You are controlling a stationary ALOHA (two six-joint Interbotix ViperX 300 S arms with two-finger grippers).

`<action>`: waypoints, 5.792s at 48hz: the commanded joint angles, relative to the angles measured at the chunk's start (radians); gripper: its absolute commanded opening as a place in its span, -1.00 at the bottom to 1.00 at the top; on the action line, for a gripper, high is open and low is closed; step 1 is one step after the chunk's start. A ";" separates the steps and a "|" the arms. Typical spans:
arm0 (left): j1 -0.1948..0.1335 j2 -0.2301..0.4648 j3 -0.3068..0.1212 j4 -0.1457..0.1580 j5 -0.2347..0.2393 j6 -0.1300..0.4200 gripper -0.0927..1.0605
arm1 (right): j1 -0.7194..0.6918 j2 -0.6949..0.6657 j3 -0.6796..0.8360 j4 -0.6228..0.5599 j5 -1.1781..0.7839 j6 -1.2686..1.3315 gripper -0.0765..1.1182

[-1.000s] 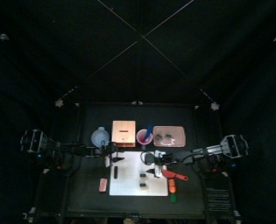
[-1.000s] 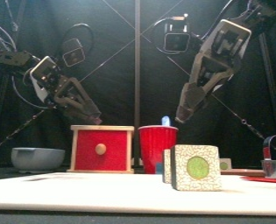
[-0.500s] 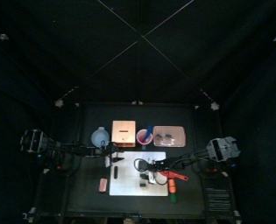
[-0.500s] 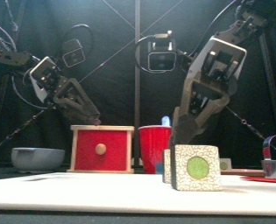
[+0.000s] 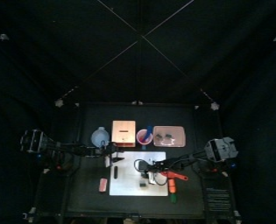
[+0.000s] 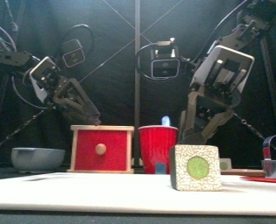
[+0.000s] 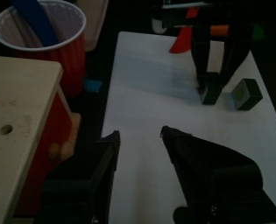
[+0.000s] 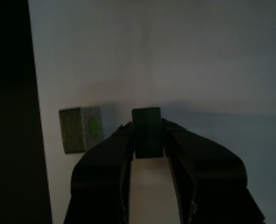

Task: Place sushi on board then cut the sushi with the knife then place the pieces on the plate
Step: Place the 4 sushi pieces on the plate

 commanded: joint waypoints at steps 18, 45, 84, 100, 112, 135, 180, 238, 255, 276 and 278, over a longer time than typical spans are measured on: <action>0.002 -0.003 -0.021 -0.002 -0.003 0.000 0.57 | -0.591 -0.482 0.224 -0.100 0.201 0.002 0.07; 0.005 -0.002 -0.023 0.000 -0.003 0.000 0.57 | -0.819 -0.377 0.377 -0.107 0.141 0.003 0.30; 0.002 -0.002 -0.021 -0.012 -0.003 0.002 0.57 | -0.242 -0.422 0.215 0.009 0.017 0.003 0.41; 0.002 -0.002 -0.023 -0.025 -0.003 0.000 0.57 | 0.051 -0.224 0.101 0.072 -0.169 0.006 0.41; -0.002 -0.002 -0.021 -0.037 -0.002 0.000 0.57 | 0.166 -0.041 -0.038 0.133 -0.123 0.003 0.44; -0.003 -0.002 -0.020 -0.037 0.002 -0.002 0.57 | 0.173 0.104 -0.132 0.103 -0.049 0.002 0.54; -0.003 -0.002 -0.015 -0.037 0.000 0.002 0.57 | -0.230 -0.221 0.086 -0.032 0.098 0.002 0.21; 0.005 -0.002 -0.005 -0.035 0.002 0.005 0.57 | -0.916 -0.153 0.183 -0.285 0.207 0.000 0.46; -0.002 -0.008 -0.011 -0.032 0.002 0.003 0.57 | -0.874 -0.364 0.120 -0.341 0.341 0.002 0.50; -0.003 -0.012 0.000 -0.032 0.002 0.003 0.57 | -0.433 -0.531 0.133 -0.288 0.258 0.000 0.50; -0.005 -0.012 0.000 -0.032 0.002 0.005 0.57 | -0.377 -0.529 0.133 -0.293 0.230 0.000 0.50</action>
